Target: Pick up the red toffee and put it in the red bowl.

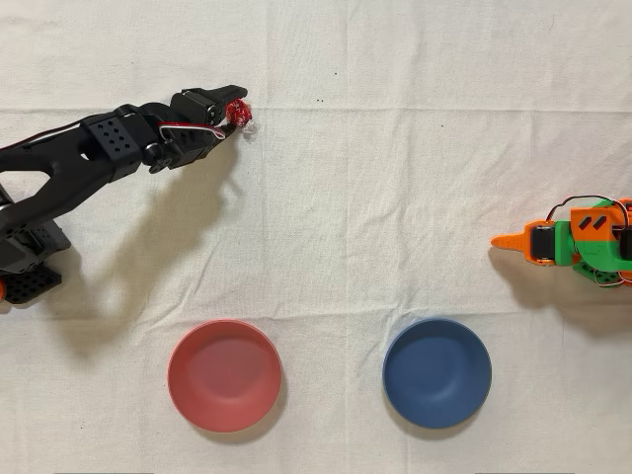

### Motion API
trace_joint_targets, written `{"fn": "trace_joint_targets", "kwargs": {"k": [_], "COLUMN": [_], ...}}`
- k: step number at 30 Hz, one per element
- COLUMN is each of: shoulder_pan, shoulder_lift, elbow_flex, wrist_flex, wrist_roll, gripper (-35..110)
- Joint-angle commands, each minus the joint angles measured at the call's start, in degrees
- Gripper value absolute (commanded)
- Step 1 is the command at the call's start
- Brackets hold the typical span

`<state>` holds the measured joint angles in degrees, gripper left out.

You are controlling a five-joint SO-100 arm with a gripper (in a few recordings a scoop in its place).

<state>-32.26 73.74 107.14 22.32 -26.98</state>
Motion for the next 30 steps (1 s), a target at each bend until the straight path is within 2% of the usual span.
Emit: {"fn": "trace_joint_targets", "kwargs": {"k": [1, 18, 30], "shoulder_pan": [-0.62, -0.35, 2.81], "shoulder_lift": [0.53, 0.97, 10.37], "elbow_flex": [-1.32, -0.62, 1.14], "wrist_flex": [-0.62, -1.41, 4.31], "wrist_roll": [-1.05, -1.49, -1.49], "gripper": [18, 14, 14]}}
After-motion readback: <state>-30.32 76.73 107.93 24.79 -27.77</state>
